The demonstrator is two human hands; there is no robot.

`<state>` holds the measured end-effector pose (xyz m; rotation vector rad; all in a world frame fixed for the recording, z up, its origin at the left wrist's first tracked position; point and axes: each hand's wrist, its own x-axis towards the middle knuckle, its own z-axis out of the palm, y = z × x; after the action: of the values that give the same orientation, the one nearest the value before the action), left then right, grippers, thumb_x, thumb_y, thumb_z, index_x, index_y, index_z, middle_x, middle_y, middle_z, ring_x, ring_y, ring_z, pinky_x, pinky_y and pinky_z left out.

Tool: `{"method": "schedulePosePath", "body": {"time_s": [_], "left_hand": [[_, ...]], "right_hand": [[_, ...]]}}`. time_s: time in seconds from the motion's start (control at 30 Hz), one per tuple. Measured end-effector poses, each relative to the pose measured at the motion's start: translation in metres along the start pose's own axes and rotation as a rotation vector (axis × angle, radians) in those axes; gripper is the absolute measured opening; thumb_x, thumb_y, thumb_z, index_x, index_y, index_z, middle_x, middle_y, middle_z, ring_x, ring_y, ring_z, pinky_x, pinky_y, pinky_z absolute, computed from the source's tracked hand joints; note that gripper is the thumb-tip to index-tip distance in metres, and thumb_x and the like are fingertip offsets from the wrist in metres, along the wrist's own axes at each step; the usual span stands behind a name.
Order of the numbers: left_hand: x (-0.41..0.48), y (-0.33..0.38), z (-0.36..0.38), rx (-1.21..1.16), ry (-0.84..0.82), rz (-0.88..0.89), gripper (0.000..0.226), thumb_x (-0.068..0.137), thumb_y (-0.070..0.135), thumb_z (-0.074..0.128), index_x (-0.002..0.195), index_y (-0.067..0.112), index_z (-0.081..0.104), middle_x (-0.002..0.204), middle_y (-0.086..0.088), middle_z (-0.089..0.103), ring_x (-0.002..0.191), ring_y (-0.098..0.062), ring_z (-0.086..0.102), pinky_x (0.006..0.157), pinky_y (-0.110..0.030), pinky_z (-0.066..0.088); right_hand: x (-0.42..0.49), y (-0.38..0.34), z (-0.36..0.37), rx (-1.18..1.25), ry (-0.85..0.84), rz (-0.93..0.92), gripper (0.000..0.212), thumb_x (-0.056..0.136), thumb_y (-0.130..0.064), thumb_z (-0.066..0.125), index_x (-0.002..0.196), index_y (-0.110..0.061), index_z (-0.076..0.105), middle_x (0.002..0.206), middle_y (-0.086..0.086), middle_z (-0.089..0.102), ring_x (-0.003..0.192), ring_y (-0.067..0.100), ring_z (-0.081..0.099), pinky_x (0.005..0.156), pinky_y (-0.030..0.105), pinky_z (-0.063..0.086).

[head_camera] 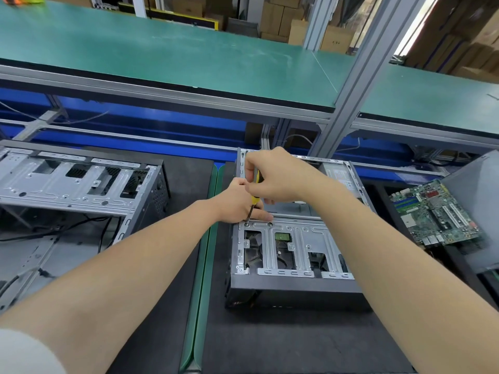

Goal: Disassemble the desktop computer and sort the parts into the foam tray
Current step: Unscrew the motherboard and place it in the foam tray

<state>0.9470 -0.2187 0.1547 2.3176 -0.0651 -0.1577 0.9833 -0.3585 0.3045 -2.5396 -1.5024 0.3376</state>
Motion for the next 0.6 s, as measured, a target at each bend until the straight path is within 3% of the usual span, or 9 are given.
{"method": "schedulePosePath", "body": {"time_s": [0.07, 0.13, 0.2, 0.27, 0.43, 0.5, 0.6], "left_hand": [[-0.002, 0.002, -0.001, -0.048, 0.019, 0.016, 0.03, 0.083, 0.054, 0.079, 0.07, 0.038, 0.057, 0.076, 0.017, 0.055, 0.103, -0.013, 0.049, 0.108, -0.049, 0.038], [-0.001, 0.005, -0.002, -0.013, -0.011, 0.018, 0.02, 0.086, 0.056, 0.074, 0.08, 0.039, 0.067, 0.081, 0.017, 0.064, 0.098, -0.014, 0.049, 0.111, -0.05, 0.039], [0.0, 0.007, -0.003, 0.124, -0.05, 0.016, 0.04, 0.09, 0.061, 0.064, 0.106, 0.026, 0.074, 0.1, 0.008, 0.073, 0.115, -0.016, 0.049, 0.115, -0.046, 0.035], [0.001, 0.008, -0.003, 0.129, -0.051, 0.003, 0.049, 0.091, 0.06, 0.063, 0.113, 0.018, 0.073, 0.107, -0.001, 0.072, 0.124, -0.023, 0.048, 0.116, -0.046, 0.036], [-0.002, 0.006, -0.002, -0.068, -0.03, 0.016, 0.04, 0.088, 0.052, 0.074, 0.102, 0.015, 0.068, 0.099, -0.012, 0.071, 0.112, -0.024, 0.056, 0.115, -0.051, 0.036], [-0.003, 0.005, -0.002, -0.104, -0.013, 0.015, 0.038, 0.085, 0.056, 0.076, 0.095, 0.021, 0.067, 0.09, -0.003, 0.069, 0.113, -0.028, 0.048, 0.116, -0.052, 0.035], [-0.004, 0.006, -0.005, -0.021, -0.017, 0.031, 0.044, 0.086, 0.06, 0.072, 0.092, 0.017, 0.069, 0.089, 0.006, 0.064, 0.106, -0.011, 0.036, 0.116, -0.048, 0.03]], "right_hand": [[-0.001, -0.003, 0.003, 0.047, 0.058, 0.097, 0.023, 0.092, -0.033, 0.073, 0.094, -0.011, 0.066, 0.08, 0.003, 0.069, 0.079, 0.022, 0.065, 0.075, 0.046, 0.06], [0.0, -0.006, 0.01, -0.011, 0.11, 0.189, 0.043, 0.096, -0.045, 0.07, 0.08, -0.006, 0.061, 0.073, 0.011, 0.064, 0.07, 0.029, 0.062, 0.056, 0.046, 0.052], [0.0, -0.01, 0.019, -0.139, 0.186, 0.272, 0.054, 0.101, -0.054, 0.06, 0.068, -0.015, 0.041, 0.067, 0.004, 0.045, 0.057, 0.022, 0.044, 0.048, 0.035, 0.031], [0.001, -0.013, 0.024, -0.192, 0.226, 0.324, 0.057, 0.102, -0.06, 0.054, 0.068, -0.02, 0.032, 0.069, 0.0, 0.037, 0.057, 0.018, 0.037, 0.05, 0.031, 0.026], [0.011, -0.013, 0.014, -0.005, -0.01, 0.317, 0.04, 0.102, -0.04, 0.064, 0.077, -0.012, 0.051, 0.047, -0.001, 0.064, 0.04, 0.018, 0.064, 0.041, 0.022, 0.04], [0.011, -0.013, 0.01, 0.021, -0.087, 0.264, 0.027, 0.1, -0.03, 0.066, 0.084, -0.01, 0.058, 0.049, 0.0, 0.068, 0.042, 0.015, 0.068, 0.043, 0.021, 0.047], [0.011, -0.009, 0.002, 0.019, -0.132, 0.15, 0.017, 0.093, -0.02, 0.073, 0.086, -0.016, 0.058, 0.055, -0.002, 0.071, 0.048, 0.012, 0.071, 0.047, 0.022, 0.047]]}}
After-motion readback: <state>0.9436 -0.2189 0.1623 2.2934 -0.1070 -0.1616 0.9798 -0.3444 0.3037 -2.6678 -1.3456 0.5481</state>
